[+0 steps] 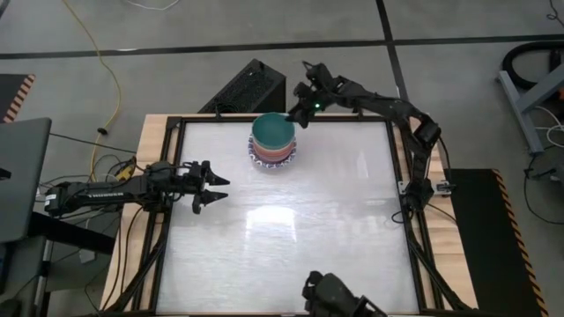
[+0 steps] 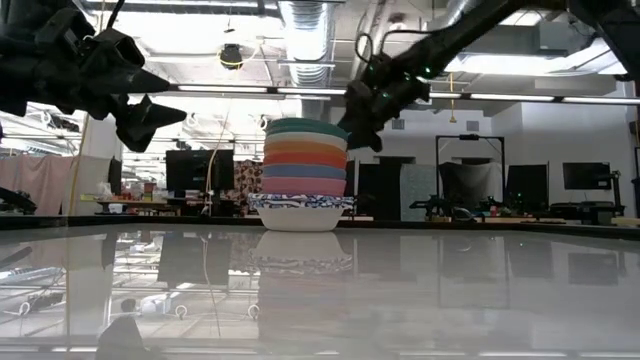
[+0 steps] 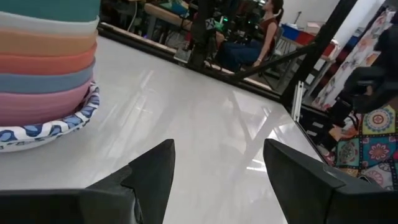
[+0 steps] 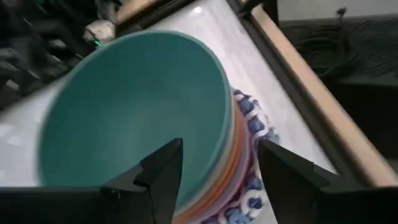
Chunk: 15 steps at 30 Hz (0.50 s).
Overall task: Nest bowls inside each other
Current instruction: Stack the green bowl on top of the white bowl, then return to Home Position
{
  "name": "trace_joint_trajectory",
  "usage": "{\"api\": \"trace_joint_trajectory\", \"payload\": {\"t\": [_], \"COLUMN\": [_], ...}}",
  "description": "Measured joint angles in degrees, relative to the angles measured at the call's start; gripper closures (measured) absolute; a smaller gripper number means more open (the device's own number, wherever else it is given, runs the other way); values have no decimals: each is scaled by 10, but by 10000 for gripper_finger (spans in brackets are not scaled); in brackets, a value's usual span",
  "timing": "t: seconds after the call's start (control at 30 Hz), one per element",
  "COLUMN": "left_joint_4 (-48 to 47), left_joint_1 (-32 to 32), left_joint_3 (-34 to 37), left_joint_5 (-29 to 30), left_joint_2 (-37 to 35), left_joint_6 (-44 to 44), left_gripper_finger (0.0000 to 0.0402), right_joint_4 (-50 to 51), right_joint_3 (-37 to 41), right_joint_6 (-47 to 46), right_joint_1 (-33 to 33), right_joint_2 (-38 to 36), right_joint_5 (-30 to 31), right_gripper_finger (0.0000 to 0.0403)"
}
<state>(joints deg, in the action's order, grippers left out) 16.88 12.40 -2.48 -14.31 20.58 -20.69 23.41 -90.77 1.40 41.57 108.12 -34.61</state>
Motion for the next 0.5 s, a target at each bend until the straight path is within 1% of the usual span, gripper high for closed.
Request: {"api": "trace_joint_trajectory", "payload": {"t": [0.1, 0.27, 0.37, 0.5], "left_joint_4": [0, 5, 9, -10], "left_joint_1": [0, 0, 0, 0], "left_joint_3": [0, 0, -14, -75], "left_joint_5": [1, 21, 22, 31], "left_joint_2": [0, 0, 0, 0], "left_joint_6": [2, 27, 56, 109], "left_gripper_finger": [167, 167, 167, 167], "right_joint_4": [-12, -29, -26, 11], "right_joint_3": [2, 2, 1, 1], "right_joint_6": [-19, -28, -25, -10], "right_joint_1": [9, 3, -5, -14], "right_joint_2": [-2, -26, -66, -142], "right_joint_5": [-41, -95, -129, -133], "right_gripper_finger": [173, 173, 173, 173]}}
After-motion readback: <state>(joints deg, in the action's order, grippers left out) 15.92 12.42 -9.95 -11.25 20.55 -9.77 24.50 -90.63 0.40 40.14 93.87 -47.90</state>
